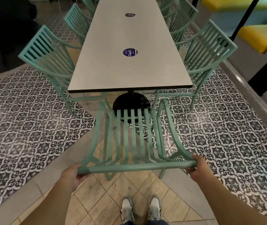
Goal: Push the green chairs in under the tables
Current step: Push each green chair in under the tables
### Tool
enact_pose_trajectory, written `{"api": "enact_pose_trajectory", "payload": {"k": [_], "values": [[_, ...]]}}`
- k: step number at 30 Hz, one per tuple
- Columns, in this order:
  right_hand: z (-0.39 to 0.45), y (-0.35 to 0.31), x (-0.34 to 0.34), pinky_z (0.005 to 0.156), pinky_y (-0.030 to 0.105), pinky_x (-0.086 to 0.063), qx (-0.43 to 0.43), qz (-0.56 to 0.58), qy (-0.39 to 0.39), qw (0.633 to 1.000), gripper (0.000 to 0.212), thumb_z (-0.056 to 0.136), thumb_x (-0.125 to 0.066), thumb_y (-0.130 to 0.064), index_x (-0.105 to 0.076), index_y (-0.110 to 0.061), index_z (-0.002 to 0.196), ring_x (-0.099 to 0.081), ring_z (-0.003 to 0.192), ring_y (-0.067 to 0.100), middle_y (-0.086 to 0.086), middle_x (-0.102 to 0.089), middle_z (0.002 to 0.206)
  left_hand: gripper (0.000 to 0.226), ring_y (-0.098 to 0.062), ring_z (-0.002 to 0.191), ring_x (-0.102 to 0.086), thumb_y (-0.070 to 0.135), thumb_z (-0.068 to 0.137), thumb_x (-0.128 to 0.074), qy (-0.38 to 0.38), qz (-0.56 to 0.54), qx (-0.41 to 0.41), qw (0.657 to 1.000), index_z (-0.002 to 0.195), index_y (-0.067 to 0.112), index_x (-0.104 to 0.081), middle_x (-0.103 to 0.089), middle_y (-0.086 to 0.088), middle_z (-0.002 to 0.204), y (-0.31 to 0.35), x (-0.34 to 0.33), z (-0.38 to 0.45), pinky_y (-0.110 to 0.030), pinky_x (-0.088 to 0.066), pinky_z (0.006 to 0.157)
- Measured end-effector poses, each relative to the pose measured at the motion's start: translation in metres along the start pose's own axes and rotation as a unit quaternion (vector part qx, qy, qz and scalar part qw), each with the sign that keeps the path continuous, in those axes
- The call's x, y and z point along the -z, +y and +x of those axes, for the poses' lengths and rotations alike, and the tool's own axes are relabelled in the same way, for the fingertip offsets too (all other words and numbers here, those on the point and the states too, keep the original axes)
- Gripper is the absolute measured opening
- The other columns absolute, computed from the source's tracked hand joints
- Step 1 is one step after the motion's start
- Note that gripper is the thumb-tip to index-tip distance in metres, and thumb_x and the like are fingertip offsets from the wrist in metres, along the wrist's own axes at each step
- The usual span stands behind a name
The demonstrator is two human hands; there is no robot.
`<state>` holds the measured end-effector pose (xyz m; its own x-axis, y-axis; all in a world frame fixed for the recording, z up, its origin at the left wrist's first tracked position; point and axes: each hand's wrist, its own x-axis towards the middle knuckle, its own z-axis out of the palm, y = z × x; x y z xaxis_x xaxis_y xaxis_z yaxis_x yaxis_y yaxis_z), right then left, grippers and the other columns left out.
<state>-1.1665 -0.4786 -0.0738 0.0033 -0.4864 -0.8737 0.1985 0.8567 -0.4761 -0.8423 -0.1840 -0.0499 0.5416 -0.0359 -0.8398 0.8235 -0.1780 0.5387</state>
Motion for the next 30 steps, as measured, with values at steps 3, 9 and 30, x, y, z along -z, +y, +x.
{"api": "enact_pose_trajectory", "payload": {"k": [3,9,30], "values": [[0.002,0.001,-0.006,0.048,0.032,-0.057,-0.008,0.025,0.022,0.999,0.012,0.092,-0.054,-0.013,-0.053,-0.008,0.102,-0.059,0.079,0.024,0.012,-0.059,0.092,0.035,-0.047,0.122,-0.049,0.005,0.097,-0.051,0.007,-0.001,-0.004,1.0,0.13,-0.006,-0.046,-0.047,-0.031,0.134,0.004,-0.002,-0.002,-0.053,-0.045,0.097],[0.003,0.001,-0.005,0.073,0.042,-0.052,0.006,0.019,0.029,0.999,0.007,0.091,-0.053,-0.009,-0.048,-0.007,0.086,-0.058,0.077,0.026,0.013,-0.058,0.091,0.036,-0.047,0.123,-0.048,0.004,0.098,-0.047,0.021,0.006,0.001,1.0,0.133,-0.007,-0.042,-0.045,-0.032,0.137,0.005,-0.005,-0.006,-0.055,-0.043,0.1],[0.007,0.005,0.01,0.072,0.046,-0.054,0.003,0.016,0.035,0.999,0.019,0.085,-0.055,-0.006,-0.053,-0.003,0.104,-0.061,0.095,0.031,0.017,-0.06,0.101,0.038,-0.048,0.121,-0.049,0.003,0.098,-0.048,0.031,0.011,0.005,0.999,0.133,-0.007,-0.042,-0.045,-0.034,0.135,-0.002,-0.001,-0.013,-0.054,-0.045,0.098]]}}
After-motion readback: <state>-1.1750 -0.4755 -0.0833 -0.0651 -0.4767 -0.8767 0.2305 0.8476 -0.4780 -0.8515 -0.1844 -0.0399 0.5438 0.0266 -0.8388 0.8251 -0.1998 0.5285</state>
